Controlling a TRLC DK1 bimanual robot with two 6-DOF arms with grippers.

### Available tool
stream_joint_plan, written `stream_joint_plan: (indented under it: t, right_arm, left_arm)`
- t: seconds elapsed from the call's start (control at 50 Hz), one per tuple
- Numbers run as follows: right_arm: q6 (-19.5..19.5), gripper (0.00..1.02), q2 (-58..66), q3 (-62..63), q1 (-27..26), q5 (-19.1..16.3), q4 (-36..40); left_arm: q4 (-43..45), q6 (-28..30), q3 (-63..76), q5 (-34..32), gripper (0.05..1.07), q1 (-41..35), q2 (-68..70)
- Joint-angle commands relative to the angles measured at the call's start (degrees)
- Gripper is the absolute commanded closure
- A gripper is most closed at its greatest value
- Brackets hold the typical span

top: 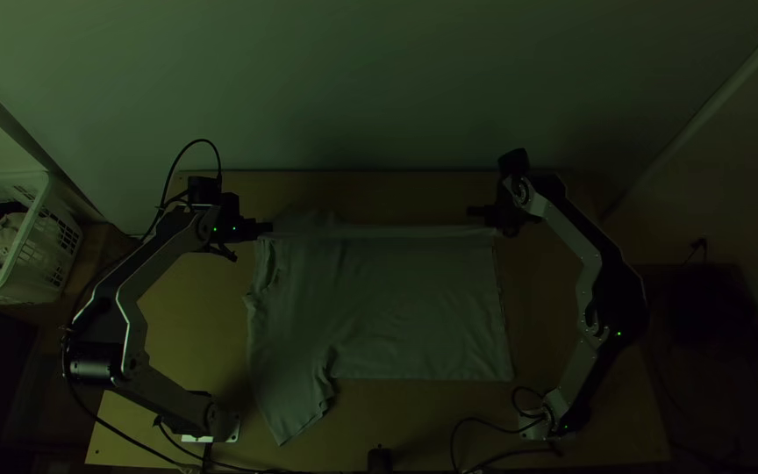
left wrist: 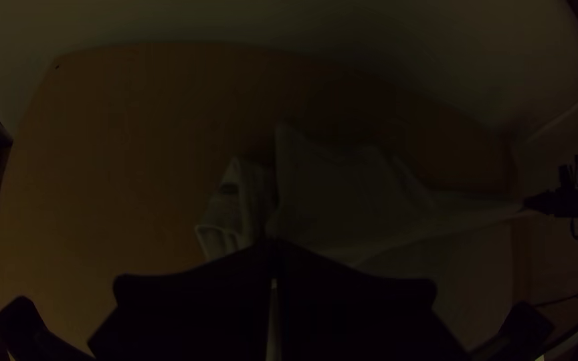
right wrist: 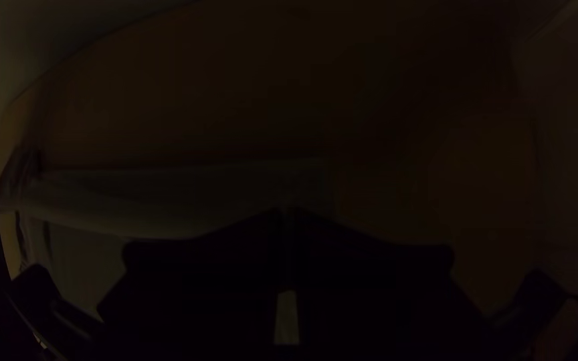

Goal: Fold the t-shirt

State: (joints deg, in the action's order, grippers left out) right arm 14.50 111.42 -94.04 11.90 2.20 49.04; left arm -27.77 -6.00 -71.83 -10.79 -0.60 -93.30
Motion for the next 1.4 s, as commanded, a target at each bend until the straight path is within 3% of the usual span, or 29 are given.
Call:
stream_joint_plan:
  t: [0.0, 0.64, 0.68, 0.76, 0.8, 0.88, 0.9, 1.12, 1.38]
  right_arm:
    - [-0.44, 1.00, -3.40, 4.48, 0.14, 1.58, -1.14]
    - [0.53, 0.99, -9.64, 21.97, 1.28, 3.25, -8.87]
    - [0.79, 0.87, -9.64, 22.06, 1.28, 3.43, -8.52]
    - [1.49, 0.50, -10.52, 22.76, 1.63, 3.43, -7.82]
    - [1.85, 0.33, -10.52, 22.67, 1.55, 3.43, -6.85]
    - [2.46, 0.20, -10.96, 22.14, 1.46, 3.43, -4.56]
    - [2.46, 0.17, -11.22, 22.14, 1.46, 3.43, -4.21]
    - [2.37, 0.04, -19.04, 24.25, 1.11, 3.43, -3.07]
    - [1.76, 0.04, -27.39, 26.54, -0.48, 2.55, 1.85]
  left_arm:
    - [0.35, -0.15, 3.54, -0.20, 1.05, 0.69, 3.38]
    - [5.88, -0.94, 20.50, -0.02, 1.04, -0.37, 10.24]
    - [5.97, -1.30, 21.30, -0.02, 0.98, -0.37, 10.33]
    - [6.06, -1.47, 22.53, -0.02, 0.61, -0.19, 10.85]
    - [6.06, -1.38, 22.97, -0.02, 0.47, -0.28, 11.65]
    - [5.45, -1.38, 23.14, -0.46, 0.16, -0.37, 12.88]
    - [4.92, -1.38, 22.88, -0.82, 0.13, -0.45, 13.05]
    - [4.04, -0.50, 22.00, -0.99, 0.12, -0.63, 18.77]
    - [-5.63, -0.42, 20.33, -0.90, 0.12, -0.98, 24.21]
